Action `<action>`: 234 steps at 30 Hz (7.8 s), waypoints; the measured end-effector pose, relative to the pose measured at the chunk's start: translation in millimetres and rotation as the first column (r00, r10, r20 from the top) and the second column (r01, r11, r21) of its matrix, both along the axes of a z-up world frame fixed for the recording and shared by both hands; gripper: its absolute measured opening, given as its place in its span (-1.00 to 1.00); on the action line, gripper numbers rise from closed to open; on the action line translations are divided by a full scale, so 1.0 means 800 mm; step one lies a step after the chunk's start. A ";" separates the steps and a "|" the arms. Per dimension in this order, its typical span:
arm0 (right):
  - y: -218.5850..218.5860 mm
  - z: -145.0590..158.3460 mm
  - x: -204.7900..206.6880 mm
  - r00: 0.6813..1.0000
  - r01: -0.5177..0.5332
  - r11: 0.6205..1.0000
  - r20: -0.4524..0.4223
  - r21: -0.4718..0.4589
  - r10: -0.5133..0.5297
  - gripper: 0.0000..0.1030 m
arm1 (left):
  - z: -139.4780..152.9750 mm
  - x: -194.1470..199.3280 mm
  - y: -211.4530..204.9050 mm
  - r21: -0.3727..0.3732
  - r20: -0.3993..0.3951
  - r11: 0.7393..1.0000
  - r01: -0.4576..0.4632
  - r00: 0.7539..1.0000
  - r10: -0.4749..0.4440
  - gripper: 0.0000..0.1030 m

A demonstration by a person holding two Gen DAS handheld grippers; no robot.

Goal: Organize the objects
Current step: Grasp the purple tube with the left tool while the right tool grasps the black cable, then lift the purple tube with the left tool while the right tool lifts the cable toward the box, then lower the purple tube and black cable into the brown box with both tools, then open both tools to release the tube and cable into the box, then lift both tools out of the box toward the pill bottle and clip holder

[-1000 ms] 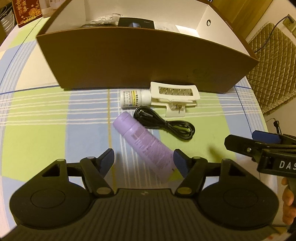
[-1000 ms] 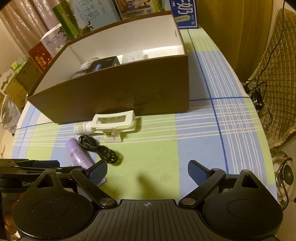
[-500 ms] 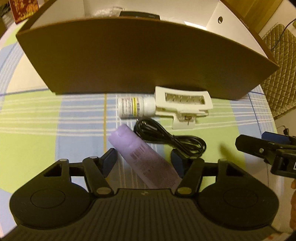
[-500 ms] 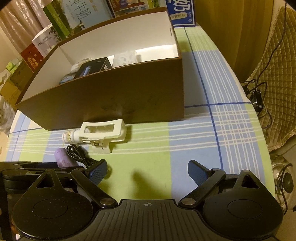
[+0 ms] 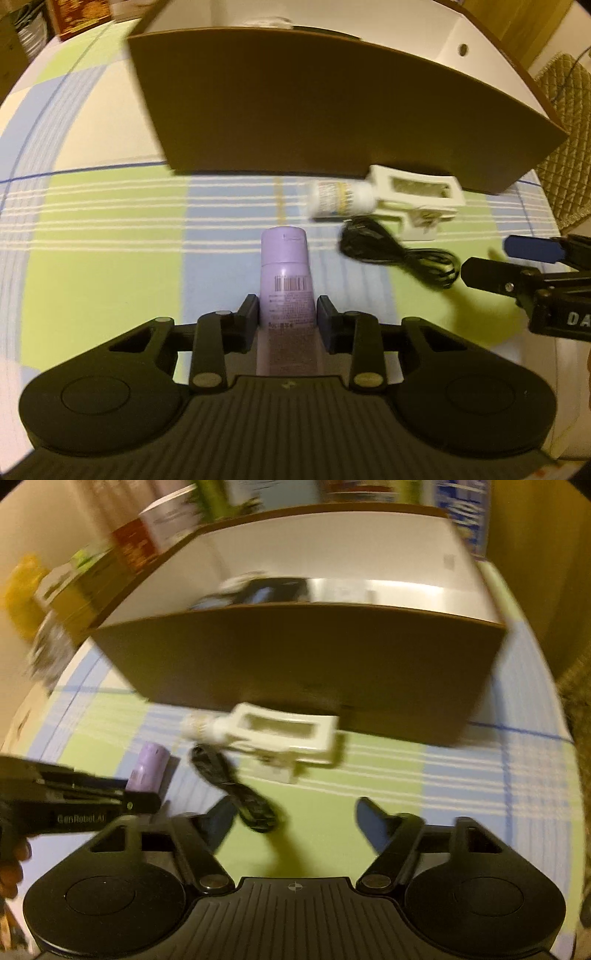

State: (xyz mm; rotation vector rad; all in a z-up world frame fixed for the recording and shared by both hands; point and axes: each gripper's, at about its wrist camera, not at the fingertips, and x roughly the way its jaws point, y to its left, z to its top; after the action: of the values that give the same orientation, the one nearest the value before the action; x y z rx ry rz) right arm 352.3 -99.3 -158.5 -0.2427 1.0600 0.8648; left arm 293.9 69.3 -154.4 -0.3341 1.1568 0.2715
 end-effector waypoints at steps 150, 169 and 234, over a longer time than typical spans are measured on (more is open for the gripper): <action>0.062 0.070 0.206 0.943 0.213 0.976 0.252 0.050 -0.218 -0.71 | 0.120 0.178 0.085 0.151 0.242 0.984 0.092 0.962 -0.127 -0.47; 0.046 0.083 0.183 0.950 0.200 0.974 0.225 0.104 -0.218 0.38 | 0.109 0.190 0.090 0.147 0.183 0.986 0.078 0.978 -0.104 0.12; -0.054 0.120 -0.028 0.972 0.196 0.962 0.090 0.189 -0.216 0.90 | 0.159 -0.020 -0.014 0.093 0.242 0.995 0.041 0.968 -0.062 0.57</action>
State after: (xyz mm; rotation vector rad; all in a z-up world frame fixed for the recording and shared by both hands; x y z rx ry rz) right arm 329.7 -142.8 -62.5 -0.0266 0.8817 0.7438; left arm 278.0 57.9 -27.0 -0.2523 0.9063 0.2275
